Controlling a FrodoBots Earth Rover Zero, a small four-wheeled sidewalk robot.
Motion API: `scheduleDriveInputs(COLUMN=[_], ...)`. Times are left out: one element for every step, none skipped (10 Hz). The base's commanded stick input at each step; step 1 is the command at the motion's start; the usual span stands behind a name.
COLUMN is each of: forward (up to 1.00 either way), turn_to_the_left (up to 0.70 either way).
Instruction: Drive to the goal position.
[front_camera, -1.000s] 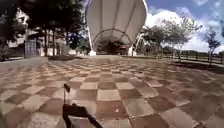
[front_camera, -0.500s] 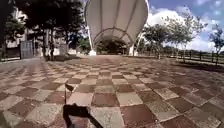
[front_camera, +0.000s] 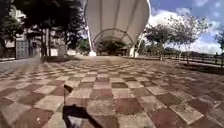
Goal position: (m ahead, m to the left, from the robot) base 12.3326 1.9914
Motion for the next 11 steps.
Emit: scheduleDriveInputs(forward=[1.00,1.00,1.00,1.00,1.00,1.00,1.00,1.00,1.00,1.00,1.00], turn_to_the_left=[0.00,0.00,0.00,0.00,0.00,0.00,0.00,0.00,0.00,0.00,0.00])
